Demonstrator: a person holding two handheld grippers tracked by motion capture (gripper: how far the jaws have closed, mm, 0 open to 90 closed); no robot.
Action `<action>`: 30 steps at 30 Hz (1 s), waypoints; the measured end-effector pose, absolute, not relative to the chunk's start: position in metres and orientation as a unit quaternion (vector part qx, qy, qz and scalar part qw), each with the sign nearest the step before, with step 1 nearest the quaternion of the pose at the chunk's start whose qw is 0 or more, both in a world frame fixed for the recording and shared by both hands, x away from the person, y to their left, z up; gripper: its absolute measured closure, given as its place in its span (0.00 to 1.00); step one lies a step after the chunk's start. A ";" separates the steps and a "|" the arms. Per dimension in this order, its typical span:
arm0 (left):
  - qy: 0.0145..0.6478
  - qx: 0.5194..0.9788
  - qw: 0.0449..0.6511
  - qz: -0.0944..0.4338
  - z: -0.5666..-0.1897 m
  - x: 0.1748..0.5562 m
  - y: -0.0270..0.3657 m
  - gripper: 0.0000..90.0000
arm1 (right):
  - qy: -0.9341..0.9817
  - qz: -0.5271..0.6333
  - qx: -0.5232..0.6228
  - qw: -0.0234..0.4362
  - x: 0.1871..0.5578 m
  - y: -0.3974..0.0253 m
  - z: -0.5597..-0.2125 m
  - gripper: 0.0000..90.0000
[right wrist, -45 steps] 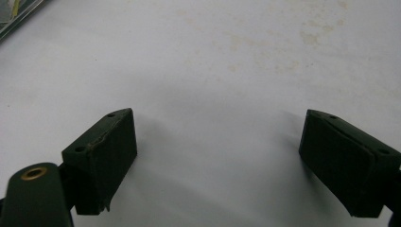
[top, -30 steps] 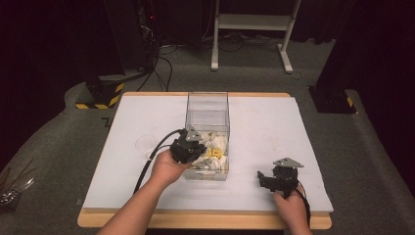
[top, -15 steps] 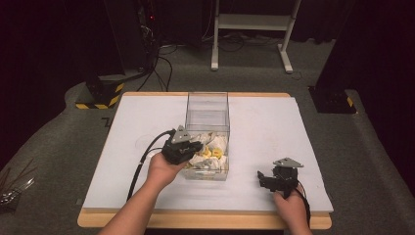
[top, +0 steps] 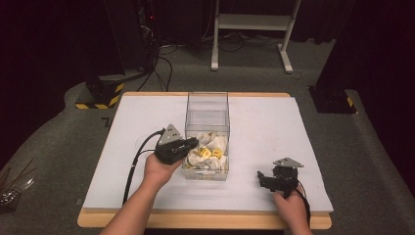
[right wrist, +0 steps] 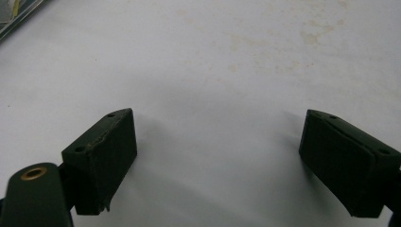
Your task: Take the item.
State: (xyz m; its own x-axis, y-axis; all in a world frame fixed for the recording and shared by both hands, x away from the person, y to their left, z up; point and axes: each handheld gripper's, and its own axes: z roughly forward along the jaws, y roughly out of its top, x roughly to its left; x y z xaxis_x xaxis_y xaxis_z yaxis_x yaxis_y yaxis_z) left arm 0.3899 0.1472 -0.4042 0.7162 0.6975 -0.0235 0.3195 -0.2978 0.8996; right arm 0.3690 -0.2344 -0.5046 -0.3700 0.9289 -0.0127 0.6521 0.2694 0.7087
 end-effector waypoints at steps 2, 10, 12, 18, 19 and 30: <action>0.328 0.778 0.500 0.195 -0.404 0.390 0.149 0.93 | 0.766 0.314 0.516 0.220 0.369 -0.234 -0.505 0.13; 0.339 0.769 0.501 0.209 -0.401 0.389 0.152 0.95 | 0.765 0.314 0.517 0.220 0.369 -0.234 -0.505 0.13; 0.342 0.764 0.504 0.213 -0.399 0.387 0.154 0.95 | 0.766 0.314 0.516 0.220 0.369 -0.234 -0.505 0.13; 0.352 0.745 0.525 0.213 -0.395 0.383 0.155 0.95 | 0.766 0.313 0.517 0.219 0.369 -0.234 -0.505 0.13; 0.351 0.743 0.528 0.216 -0.394 0.382 0.155 0.95 | 0.766 0.313 0.517 0.220 0.369 -0.234 -0.505 0.13; 0.338 0.721 0.563 0.223 -0.390 0.377 0.162 0.95 | 0.766 0.313 0.517 0.219 0.369 -0.234 -0.505 0.13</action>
State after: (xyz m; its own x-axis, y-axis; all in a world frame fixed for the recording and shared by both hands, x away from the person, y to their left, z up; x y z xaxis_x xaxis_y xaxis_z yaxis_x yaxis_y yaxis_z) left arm 0.3770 0.1624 -0.3896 0.6728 0.7375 -0.0590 0.2360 -0.1383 0.9619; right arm 0.3694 -0.2341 -0.5046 -0.3696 0.9291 -0.0127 0.6552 0.2702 0.7055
